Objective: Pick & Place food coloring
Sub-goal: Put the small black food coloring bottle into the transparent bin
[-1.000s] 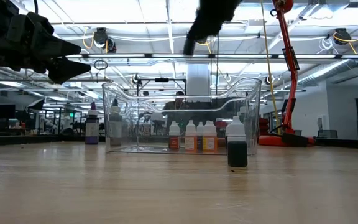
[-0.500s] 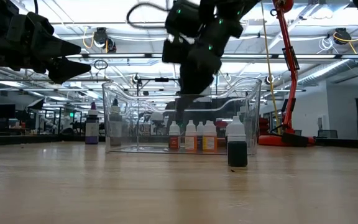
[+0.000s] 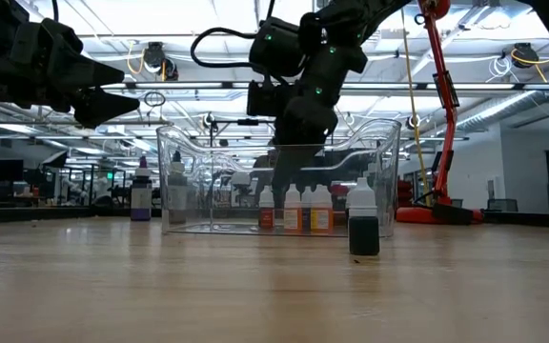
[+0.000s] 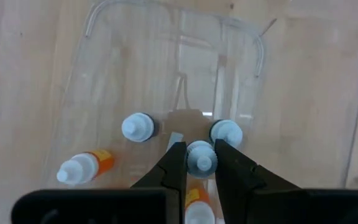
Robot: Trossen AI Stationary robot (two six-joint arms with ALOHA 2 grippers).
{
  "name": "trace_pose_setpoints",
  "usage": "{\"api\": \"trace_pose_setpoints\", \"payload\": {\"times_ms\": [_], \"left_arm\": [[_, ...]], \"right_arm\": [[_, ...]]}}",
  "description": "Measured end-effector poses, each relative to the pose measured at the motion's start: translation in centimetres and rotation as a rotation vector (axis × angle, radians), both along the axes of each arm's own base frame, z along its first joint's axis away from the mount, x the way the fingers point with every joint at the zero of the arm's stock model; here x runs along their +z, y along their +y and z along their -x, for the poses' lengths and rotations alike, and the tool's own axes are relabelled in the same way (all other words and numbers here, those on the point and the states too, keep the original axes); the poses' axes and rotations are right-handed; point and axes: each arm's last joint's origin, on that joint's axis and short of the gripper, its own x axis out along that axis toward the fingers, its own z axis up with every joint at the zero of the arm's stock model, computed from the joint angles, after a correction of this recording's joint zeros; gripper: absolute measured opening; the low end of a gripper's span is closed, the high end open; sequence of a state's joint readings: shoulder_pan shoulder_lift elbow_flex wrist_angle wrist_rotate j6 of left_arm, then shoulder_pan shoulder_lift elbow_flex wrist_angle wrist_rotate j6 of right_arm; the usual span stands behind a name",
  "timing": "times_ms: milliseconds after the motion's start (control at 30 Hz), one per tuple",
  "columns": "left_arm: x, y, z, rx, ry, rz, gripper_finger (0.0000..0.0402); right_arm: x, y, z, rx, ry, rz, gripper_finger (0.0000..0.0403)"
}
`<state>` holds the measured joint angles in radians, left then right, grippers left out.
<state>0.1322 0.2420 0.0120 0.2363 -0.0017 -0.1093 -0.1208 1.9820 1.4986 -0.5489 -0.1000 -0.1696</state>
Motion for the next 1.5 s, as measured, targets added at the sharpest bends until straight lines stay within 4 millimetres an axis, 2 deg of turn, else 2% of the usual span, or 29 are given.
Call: {"api": "trace_pose_setpoints", "payload": {"times_ms": [367,633,867,967,1100,1167,1333,1400,1500], "left_arm": [[0.0,0.0,0.0,0.000,0.000,0.000,0.0379],[0.0,0.0,0.0,0.000,0.000,0.000,0.0379],[0.0,0.0,0.0,0.000,0.000,0.000,0.0379],[0.0,0.0,0.0,0.000,0.000,0.000,0.0379],[0.0,0.0,0.0,0.000,0.000,0.000,0.0379],[0.0,0.0,0.0,0.000,0.000,0.000,0.0379],[0.0,0.0,0.0,0.000,0.000,0.000,0.0379],[0.0,0.0,0.0,0.000,0.000,0.000,0.0379],[0.0,0.0,0.0,0.000,0.000,0.000,0.0379]], "right_arm": [[-0.7,-1.0,0.3,-0.054,0.001,0.037,0.0046],[-0.6,-0.8,0.2,-0.078,-0.002,0.022,0.0047],[-0.6,-0.7,0.2,-0.108,-0.007,0.006,0.0134],[-0.6,-0.7,0.2,-0.111,-0.010,0.007,0.0152],[-0.4,-0.8,0.0,-0.111,-0.031,0.011,0.0155],[0.2,-0.7,0.2,-0.113,-0.045,0.012,0.0152],[3.6,-0.1,1.0,-0.117,-0.136,0.008,0.0143],[5.1,1.0,1.4,-0.091,-0.177,0.006,0.0141],[6.8,4.2,2.0,-0.010,-0.204,0.000,0.0141]]}}
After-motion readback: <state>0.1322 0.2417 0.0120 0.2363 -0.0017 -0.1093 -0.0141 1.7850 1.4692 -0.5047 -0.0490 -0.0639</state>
